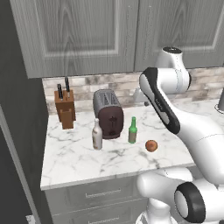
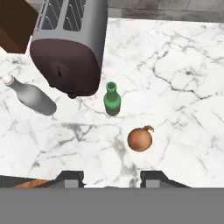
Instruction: Place the beer and liquor on the top shelf of the fridge to keep them out of children's reach, and place the onion on lower shelves for easy access.
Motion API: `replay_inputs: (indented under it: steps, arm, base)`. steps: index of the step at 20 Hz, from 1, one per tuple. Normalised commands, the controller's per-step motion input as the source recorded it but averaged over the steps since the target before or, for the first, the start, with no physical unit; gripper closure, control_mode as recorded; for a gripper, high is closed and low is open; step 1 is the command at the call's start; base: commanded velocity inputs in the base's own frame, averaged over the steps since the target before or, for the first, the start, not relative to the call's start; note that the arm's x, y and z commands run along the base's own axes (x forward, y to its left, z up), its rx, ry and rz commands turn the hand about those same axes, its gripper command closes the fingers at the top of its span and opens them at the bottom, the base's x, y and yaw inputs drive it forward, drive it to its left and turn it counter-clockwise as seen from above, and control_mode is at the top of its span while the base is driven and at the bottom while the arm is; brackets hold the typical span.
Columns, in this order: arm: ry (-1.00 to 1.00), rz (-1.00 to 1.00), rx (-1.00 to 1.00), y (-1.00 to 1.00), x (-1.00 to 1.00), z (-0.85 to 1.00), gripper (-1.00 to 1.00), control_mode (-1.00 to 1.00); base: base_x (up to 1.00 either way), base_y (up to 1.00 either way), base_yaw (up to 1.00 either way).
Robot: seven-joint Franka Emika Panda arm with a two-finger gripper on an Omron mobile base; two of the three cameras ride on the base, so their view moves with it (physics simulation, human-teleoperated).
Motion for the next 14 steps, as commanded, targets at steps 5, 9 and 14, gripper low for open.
replay_inputs:
  steps: [5, 9, 14]
  arm:
    - [-0.02, 0.02, 0.0, 0.0, -0.11, -0.13, -1.0, -1.0]
    - [-0.01, 0.02, 0.0, -0.01, -0.31, -0.39, -1.0, -1.0]
    - [0.0, 0.0, 0.0, -0.08, -0.3, -0.38, -1.0, -1.0]
  base:
    - [0.0, 0.0, 0.0]
    - [0.0, 0.0, 0.0]
    - [0.0, 0.0, 0.0]
